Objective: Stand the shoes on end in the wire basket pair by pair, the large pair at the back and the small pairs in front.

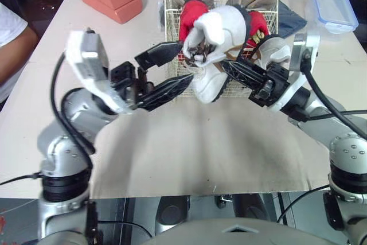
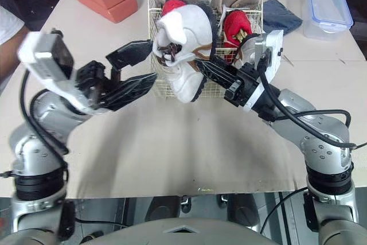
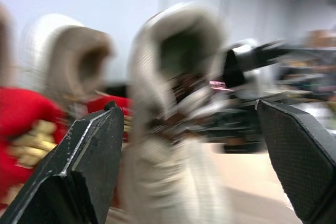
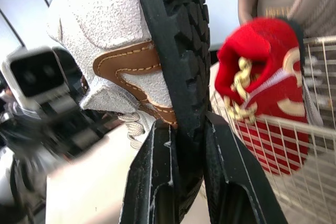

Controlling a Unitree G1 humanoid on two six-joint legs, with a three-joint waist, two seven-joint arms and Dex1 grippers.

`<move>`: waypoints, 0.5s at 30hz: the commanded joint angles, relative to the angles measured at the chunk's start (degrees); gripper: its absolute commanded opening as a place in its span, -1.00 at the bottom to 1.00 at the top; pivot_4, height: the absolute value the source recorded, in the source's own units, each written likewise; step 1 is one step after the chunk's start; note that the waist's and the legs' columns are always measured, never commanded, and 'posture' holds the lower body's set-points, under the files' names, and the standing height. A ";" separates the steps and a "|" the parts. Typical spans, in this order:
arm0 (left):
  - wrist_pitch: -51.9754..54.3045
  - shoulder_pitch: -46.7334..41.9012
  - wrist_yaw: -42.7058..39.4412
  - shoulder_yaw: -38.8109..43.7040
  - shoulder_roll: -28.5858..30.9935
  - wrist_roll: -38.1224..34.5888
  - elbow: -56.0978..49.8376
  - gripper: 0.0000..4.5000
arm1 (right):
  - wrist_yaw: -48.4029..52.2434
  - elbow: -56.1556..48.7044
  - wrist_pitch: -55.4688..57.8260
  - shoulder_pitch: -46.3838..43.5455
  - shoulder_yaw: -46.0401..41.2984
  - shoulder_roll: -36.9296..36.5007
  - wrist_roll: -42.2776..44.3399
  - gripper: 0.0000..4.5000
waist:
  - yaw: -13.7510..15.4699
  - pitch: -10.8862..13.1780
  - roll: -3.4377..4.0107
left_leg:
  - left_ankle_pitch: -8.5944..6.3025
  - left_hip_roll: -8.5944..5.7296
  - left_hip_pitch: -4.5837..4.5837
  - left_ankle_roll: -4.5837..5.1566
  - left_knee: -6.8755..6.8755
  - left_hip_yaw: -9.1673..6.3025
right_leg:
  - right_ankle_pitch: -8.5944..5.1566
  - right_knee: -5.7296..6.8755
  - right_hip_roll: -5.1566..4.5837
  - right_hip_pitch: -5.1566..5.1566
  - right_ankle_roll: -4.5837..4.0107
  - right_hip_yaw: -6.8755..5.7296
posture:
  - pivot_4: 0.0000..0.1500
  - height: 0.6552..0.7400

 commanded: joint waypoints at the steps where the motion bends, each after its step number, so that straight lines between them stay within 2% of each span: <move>1: 2.28 -2.63 -1.08 1.54 2.53 -1.91 0.76 0.98 | 4.63 -2.32 -0.71 0.41 -1.04 -1.53 -0.84 -1.00 | 0.02 0.00 0.00 | 0.00 0.00 0.00 0.00 0.00 0.00 | 0.00 0.00 0.00 0.00 0.00 0.00 | 1.00 -0.27; 6: 3.52 -5.85 -0.37 -1.26 3.12 2.57 2.06 0.98 | 7.83 -3.79 -1.13 1.10 -0.29 -2.46 -2.17 -1.00 | -0.02 0.01 0.01 | -0.07 -0.02 0.02 0.11 -0.01 0.00 | 0.00 0.01 0.03 0.00 0.00 0.01 | 1.00 -0.27; 15: 1.76 -8.38 -3.29 -5.06 0.43 9.50 6.00 0.98 | 10.23 -5.44 -1.06 1.62 0.65 -2.59 -4.56 -1.00 | -0.04 0.01 0.01 | 0.01 -0.02 0.02 -0.01 -0.04 0.01 | 0.01 0.00 0.05 -0.01 -0.02 0.02 | 1.00 -0.27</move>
